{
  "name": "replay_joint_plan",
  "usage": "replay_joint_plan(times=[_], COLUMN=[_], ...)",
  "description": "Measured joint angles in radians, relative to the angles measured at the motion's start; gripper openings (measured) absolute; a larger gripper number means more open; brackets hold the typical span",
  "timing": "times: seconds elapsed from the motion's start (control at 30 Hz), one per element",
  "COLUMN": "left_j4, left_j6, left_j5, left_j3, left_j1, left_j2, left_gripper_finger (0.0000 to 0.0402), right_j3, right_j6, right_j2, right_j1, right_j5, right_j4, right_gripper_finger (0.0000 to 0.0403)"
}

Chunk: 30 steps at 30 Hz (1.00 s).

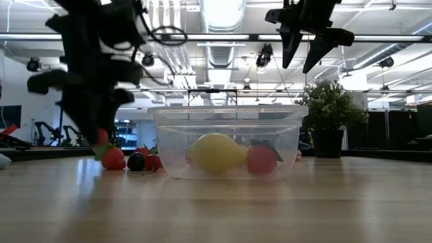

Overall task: Pick and placing Produce into tupperware
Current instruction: Put the red strawberry into the transparent container

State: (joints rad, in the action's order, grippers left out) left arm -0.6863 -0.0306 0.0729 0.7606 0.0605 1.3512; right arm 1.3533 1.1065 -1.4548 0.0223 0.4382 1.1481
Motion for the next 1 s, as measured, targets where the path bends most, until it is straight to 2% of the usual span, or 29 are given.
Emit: replay_joint_plan(times=[0.13, 0.3, 0.4, 0.6, 0.77, 1.0], left_j4=[0.017, 0.234, 0.367, 0.434, 0.492, 0.513], left_j6=[0.0, -0.072, -0.151, -0.185, -0.187, -0.243], left_j5=[0.012, -0.067, -0.114, -0.294, -0.327, -0.337], left_j3=[0.061, 0.102, 0.109, 0.104, 0.136, 0.196], left_j1=[0.0, 0.0, -0.001, -0.017, -0.017, -0.017], left_j2=[-0.084, -0.108, -0.081, 0.05, 0.14, 0.184], left_gripper_finger=[0.0129, 0.0129, 0.013, 0.013, 0.013, 0.013], right_j3=[0.0, 0.0, 0.0, 0.0, 0.0, 0.0], right_j6=[0.0, 0.009, 0.026, 0.028, 0.075, 0.105], right_j2=[0.0, 0.0, 0.006, 0.042, 0.068, 0.09], right_j1=[0.0, 0.0, 0.0, 0.001, 0.002, -0.005], right_j5=[0.0, 0.0, 0.0, 0.004, 0.007, 0.004], right_j4=[0.0, 0.0, 0.001, 0.003, 0.001, 0.007], right_gripper_finger=[0.0241, 0.0238, 0.0239, 0.0246, 0.0243, 0.0242])
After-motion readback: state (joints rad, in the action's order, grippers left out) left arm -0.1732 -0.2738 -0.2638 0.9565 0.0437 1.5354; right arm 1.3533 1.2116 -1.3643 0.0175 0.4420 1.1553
